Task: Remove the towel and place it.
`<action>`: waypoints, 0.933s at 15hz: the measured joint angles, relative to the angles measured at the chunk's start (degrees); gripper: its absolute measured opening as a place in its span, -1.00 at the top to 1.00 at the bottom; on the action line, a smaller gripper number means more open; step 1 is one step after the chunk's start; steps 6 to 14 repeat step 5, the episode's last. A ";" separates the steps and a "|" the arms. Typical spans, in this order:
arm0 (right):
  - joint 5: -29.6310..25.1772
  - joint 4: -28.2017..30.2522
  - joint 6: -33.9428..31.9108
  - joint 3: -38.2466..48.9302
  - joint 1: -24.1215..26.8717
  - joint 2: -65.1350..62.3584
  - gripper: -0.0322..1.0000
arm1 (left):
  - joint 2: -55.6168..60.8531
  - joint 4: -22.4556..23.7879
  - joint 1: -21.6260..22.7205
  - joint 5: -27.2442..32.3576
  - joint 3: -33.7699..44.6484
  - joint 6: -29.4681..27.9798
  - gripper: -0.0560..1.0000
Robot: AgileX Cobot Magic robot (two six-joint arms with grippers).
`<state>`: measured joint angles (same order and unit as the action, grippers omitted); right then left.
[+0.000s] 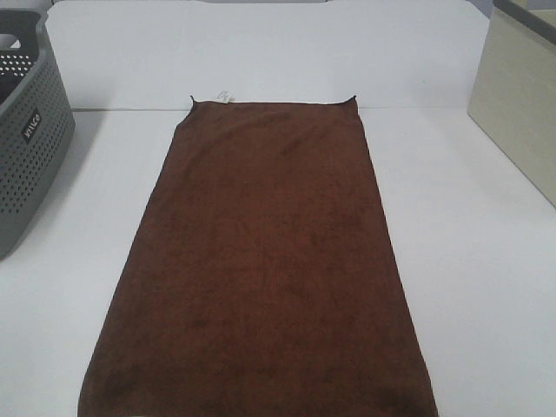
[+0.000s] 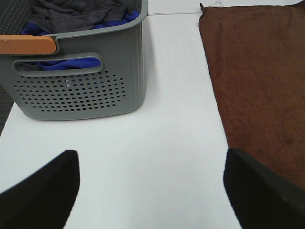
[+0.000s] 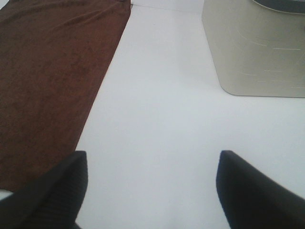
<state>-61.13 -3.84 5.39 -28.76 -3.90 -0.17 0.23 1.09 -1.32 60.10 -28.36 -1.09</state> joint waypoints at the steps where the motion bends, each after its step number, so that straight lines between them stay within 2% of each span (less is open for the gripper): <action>1: 0.00 0.00 0.00 0.00 0.00 0.00 -0.47 | 0.00 0.00 0.00 0.00 0.00 0.00 -0.55; 14: 0.00 0.00 0.00 0.00 0.00 0.00 -0.47 | 0.00 0.00 0.00 0.00 0.00 0.00 -0.55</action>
